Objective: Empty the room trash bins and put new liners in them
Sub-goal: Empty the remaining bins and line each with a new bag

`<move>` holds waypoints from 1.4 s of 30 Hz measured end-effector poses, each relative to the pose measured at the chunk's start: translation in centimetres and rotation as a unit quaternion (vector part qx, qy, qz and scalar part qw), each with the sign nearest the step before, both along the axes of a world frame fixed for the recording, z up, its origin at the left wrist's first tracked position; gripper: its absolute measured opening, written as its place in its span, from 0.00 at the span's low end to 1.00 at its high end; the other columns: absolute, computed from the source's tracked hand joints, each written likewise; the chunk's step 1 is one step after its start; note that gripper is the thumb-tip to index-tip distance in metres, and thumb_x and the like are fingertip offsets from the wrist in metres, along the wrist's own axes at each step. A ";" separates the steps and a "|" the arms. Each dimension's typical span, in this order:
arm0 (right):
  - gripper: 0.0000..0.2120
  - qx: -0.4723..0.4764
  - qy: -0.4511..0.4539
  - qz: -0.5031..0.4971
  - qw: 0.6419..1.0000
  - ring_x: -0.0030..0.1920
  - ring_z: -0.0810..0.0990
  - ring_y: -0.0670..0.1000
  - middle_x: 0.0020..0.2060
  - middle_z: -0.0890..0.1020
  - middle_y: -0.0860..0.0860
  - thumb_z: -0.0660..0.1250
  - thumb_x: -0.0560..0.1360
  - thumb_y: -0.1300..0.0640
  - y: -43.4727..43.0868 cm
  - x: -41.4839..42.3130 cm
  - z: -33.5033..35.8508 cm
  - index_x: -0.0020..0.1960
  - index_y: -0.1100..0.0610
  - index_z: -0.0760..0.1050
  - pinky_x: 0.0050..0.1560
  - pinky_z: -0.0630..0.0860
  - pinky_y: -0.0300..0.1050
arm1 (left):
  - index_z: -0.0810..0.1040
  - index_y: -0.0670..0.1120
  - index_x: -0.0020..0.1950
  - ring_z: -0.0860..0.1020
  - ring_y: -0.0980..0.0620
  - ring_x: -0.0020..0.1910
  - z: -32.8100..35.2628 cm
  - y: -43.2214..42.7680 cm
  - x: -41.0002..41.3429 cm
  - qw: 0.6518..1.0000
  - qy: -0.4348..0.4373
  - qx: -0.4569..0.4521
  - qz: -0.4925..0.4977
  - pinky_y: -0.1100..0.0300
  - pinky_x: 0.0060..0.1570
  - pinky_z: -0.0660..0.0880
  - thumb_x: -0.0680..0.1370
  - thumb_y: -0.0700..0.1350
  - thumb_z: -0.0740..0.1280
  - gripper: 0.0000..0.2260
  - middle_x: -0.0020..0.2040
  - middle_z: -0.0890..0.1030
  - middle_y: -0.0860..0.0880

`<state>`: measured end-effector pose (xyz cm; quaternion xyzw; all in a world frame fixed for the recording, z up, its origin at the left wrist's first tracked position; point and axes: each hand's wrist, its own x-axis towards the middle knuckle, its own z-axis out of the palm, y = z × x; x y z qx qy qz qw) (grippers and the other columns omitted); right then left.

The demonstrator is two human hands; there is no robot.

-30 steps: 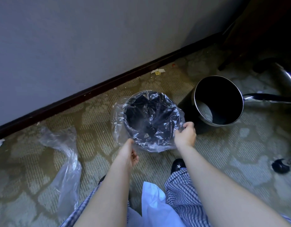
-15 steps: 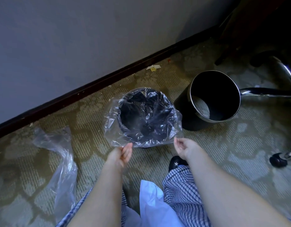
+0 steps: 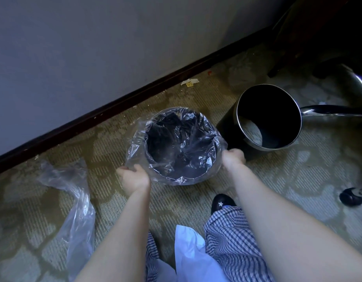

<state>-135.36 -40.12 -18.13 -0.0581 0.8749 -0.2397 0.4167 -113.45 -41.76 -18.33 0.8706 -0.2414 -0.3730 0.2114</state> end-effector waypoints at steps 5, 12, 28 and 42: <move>0.09 -0.066 0.026 0.051 0.996 0.35 0.80 0.52 0.50 0.81 0.57 0.60 0.79 0.61 -2.7 -2.2 0.2 0.56 0.57 0.76 0.38 0.79 0.42 | 0.60 0.42 0.74 0.63 0.40 0.70 -0.3 -2.7 -0.7 0.986 -0.045 -0.084 -0.137 0.47 0.68 0.61 0.82 0.47 0.56 0.21 0.72 0.63 0.40; 0.09 -0.078 -0.143 -0.052 0.985 0.28 0.70 0.45 0.34 0.76 0.53 0.62 0.78 0.66 -3.0 -2.6 -2.8 0.57 0.62 0.75 0.21 0.68 0.33 | 0.58 0.47 0.76 0.60 0.46 0.74 -1.6 -4.6 -2.3 0.974 0.158 -0.079 -0.139 0.52 0.71 0.55 0.84 0.52 0.48 0.22 0.75 0.62 0.46; 0.11 -0.171 0.308 0.211 0.912 0.59 0.72 0.57 0.58 0.74 0.57 0.58 0.79 0.59 -4.1 0.4 -0.7 0.59 0.60 0.73 0.52 0.67 0.48 | 0.67 0.46 0.72 0.67 0.42 0.69 -2.1 -5.2 -2.1 0.988 0.123 -0.092 -0.014 0.51 0.68 0.60 0.83 0.54 0.49 0.22 0.71 0.69 0.44; 0.24 0.043 0.161 0.688 0.707 0.72 0.58 0.61 0.75 0.58 0.53 0.47 0.81 0.42 -10.2 7.9 -7.1 0.77 0.42 0.50 0.69 0.59 0.59 | 0.79 0.42 0.56 0.78 0.45 0.54 -4.5 -6.7 -2.4 0.967 0.147 -0.180 -0.104 0.55 0.56 0.70 0.83 0.48 0.53 0.17 0.52 0.82 0.44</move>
